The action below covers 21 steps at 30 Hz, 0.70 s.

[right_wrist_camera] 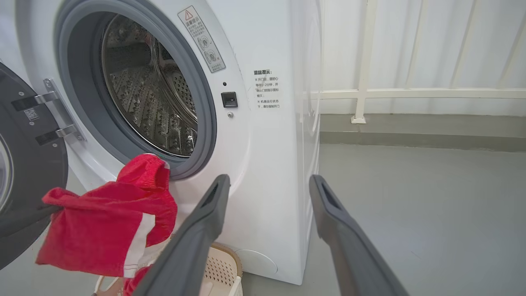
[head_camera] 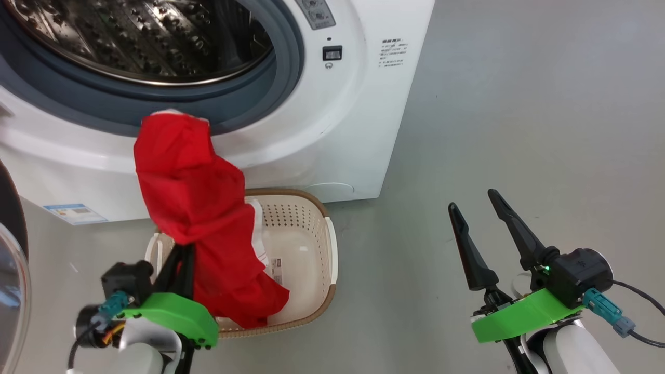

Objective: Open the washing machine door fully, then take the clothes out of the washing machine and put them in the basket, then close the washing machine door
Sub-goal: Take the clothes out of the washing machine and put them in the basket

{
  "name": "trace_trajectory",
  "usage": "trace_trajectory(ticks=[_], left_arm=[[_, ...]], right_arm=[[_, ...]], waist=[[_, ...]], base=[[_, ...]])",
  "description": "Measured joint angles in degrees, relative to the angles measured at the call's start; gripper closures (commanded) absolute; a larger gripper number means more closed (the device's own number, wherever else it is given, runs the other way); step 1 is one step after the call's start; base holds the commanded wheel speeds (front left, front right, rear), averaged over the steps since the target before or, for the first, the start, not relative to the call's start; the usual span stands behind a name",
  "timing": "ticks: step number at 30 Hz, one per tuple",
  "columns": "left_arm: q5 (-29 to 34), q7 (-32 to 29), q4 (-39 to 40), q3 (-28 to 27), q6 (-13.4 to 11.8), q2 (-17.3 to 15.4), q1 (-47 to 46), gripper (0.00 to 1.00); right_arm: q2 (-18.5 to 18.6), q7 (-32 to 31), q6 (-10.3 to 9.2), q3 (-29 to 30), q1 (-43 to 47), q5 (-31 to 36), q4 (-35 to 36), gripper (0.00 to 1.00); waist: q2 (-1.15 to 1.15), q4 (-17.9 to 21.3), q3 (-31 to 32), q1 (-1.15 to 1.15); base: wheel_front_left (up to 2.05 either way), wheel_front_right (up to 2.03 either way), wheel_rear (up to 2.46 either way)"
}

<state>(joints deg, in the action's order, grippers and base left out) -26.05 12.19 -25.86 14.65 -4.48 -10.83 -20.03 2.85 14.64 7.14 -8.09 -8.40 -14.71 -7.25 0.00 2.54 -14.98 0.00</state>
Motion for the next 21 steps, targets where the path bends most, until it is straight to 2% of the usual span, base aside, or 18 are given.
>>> trace_trajectory(ticks=[11,21], left_arm=[[-2.38,1.59,-22.91,0.33,5.00,5.05,-9.42,1.00],[-3.27,2.04,-38.65,0.10,8.11,7.01,-17.75,1.00]], right_arm=[[0.04,0.00,0.00,-0.16,-0.16,0.21,0.40,0.00],[0.05,0.00,0.00,-0.45,-2.40,1.15,1.10,0.00]], waist=[[0.00,-1.04,-2.92,0.00],[0.00,-0.70,-7.64,0.00]], base=[[0.00,0.00,0.00],[0.00,0.00,0.00]])
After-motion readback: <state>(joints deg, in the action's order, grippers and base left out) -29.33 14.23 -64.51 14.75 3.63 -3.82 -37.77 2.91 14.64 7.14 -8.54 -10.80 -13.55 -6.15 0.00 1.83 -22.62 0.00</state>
